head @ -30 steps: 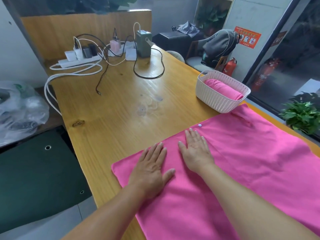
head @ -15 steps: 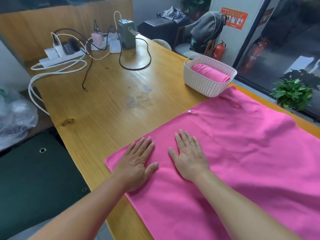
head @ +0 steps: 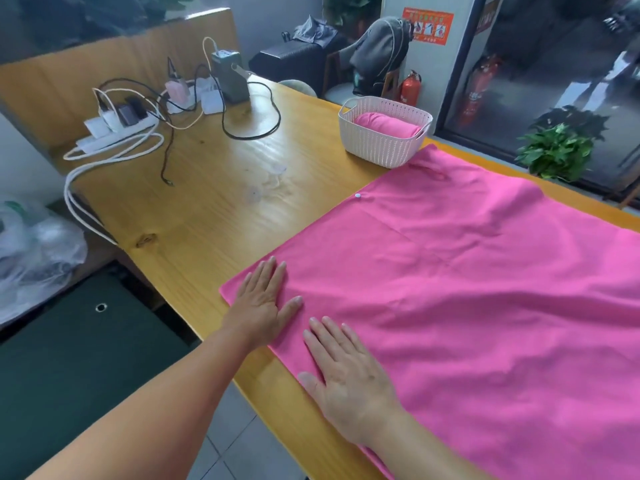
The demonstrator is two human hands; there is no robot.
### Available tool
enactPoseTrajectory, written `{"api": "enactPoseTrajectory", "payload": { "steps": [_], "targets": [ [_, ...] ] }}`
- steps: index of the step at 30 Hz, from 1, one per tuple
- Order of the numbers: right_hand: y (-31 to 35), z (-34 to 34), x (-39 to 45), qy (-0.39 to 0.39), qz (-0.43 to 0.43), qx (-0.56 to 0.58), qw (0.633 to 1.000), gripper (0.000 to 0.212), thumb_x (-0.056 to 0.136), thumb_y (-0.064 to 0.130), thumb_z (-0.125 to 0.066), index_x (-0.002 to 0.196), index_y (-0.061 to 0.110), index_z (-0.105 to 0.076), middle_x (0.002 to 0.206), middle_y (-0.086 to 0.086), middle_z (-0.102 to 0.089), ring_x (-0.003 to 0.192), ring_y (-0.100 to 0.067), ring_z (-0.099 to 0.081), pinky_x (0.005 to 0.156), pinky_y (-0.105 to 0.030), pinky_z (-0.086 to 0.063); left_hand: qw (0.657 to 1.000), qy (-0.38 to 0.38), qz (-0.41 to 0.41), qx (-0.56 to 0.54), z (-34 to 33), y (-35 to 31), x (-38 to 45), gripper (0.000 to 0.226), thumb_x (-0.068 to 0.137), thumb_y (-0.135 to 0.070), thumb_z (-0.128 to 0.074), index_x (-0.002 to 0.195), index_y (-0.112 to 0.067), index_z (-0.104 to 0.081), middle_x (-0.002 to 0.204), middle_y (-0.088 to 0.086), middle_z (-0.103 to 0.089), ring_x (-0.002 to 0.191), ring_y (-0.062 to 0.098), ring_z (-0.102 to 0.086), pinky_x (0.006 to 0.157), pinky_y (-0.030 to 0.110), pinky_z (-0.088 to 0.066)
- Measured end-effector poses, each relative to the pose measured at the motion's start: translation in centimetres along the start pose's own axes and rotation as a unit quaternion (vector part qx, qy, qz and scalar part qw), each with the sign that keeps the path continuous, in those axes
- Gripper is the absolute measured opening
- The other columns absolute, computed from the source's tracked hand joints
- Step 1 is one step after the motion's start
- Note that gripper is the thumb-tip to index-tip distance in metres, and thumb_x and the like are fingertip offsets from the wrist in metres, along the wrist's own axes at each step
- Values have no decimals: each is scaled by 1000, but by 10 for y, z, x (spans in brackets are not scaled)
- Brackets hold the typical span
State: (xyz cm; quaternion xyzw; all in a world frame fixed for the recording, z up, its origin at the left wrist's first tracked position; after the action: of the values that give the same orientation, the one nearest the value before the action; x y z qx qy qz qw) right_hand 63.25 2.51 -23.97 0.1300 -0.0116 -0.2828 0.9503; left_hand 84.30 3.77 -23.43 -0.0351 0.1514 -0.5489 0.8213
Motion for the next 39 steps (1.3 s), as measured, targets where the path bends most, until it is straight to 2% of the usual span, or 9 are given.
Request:
{"api": "enactPoseTrajectory", "payload": {
  "steps": [6,11,14,17,20,23,29,34,39],
  "targets": [
    [11,-1,-39,64,22,21,997,63,96,64,-33,140,25,-55,150,6,-47,141,-11,-39,113,-32,-21,1000,-3,6,1,15,1,4,71,96,-62,-9,155,-27,10,161,-1,18,146,11,20,118,33,14],
    [9,16,-19,-17,-80,71,994,70,98,65,-11,157,27,-17,164,13,-3,150,-1,6,119,-26,5,995,-29,-98,17,10,-20,21,73,91,-66,0,152,-30,14,158,-4,26,144,10,26,119,33,15],
    [14,3,-27,-14,-142,44,989,69,101,65,-14,155,23,-25,163,7,-14,151,-10,-8,117,-32,-2,995,15,-82,56,-5,-18,20,81,87,-71,6,153,-26,13,159,-1,24,144,11,25,120,36,13],
    [22,4,-41,-40,-148,143,978,66,100,62,-15,157,28,-18,162,17,-2,149,3,5,120,-23,8,995,-3,-86,59,2,-20,19,73,94,-59,-6,154,-21,12,161,2,22,146,16,24,120,39,14],
    [1,24,-41,-121,-245,193,942,55,106,46,-23,157,26,-20,163,14,-8,146,6,5,118,-16,8,981,-99,-162,26,7,-62,10,74,90,-38,-21,155,-14,4,161,3,16,145,15,23,119,38,16],
    [-38,31,-50,-166,-353,123,913,74,91,49,0,158,21,-17,166,6,-8,151,-6,2,117,-22,10,962,-89,-254,-33,-8,-139,-8,61,102,-27,-28,156,-15,-1,162,1,13,141,9,24,119,33,13],
    [-81,16,-140,-109,-422,10,900,85,85,61,7,159,22,-5,165,8,3,151,-9,8,119,-27,15,957,4,-284,65,-63,-189,-40,85,87,-74,2,155,-23,5,162,-4,17,147,13,22,121,37,12],
    [-105,22,-231,-143,-529,19,836,90,83,64,9,158,18,-7,166,4,1,152,-10,5,121,-28,12,959,-34,-278,47,-62,-214,-54,94,78,-72,8,156,-21,1,161,-3,17,147,14,21,119,35,15],
    [-120,26,-243,-152,-491,41,857,84,86,59,7,159,20,-6,166,4,1,152,-11,6,121,-29,12,936,-9,-352,-20,-90,-302,-101,89,81,-73,14,155,-25,4,160,-7,20,145,9,25,119,32,16]
  ]
}}
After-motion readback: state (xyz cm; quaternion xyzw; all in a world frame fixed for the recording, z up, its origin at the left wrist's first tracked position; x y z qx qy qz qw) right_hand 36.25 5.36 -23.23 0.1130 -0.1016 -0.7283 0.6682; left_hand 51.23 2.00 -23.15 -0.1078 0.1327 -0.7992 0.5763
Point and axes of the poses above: each hand's wrist, its own x-axis towards the middle knuckle, its own z-axis out of the back of the hand, y = z × x, the point moved 1 cm from there along x, towards the middle knuckle
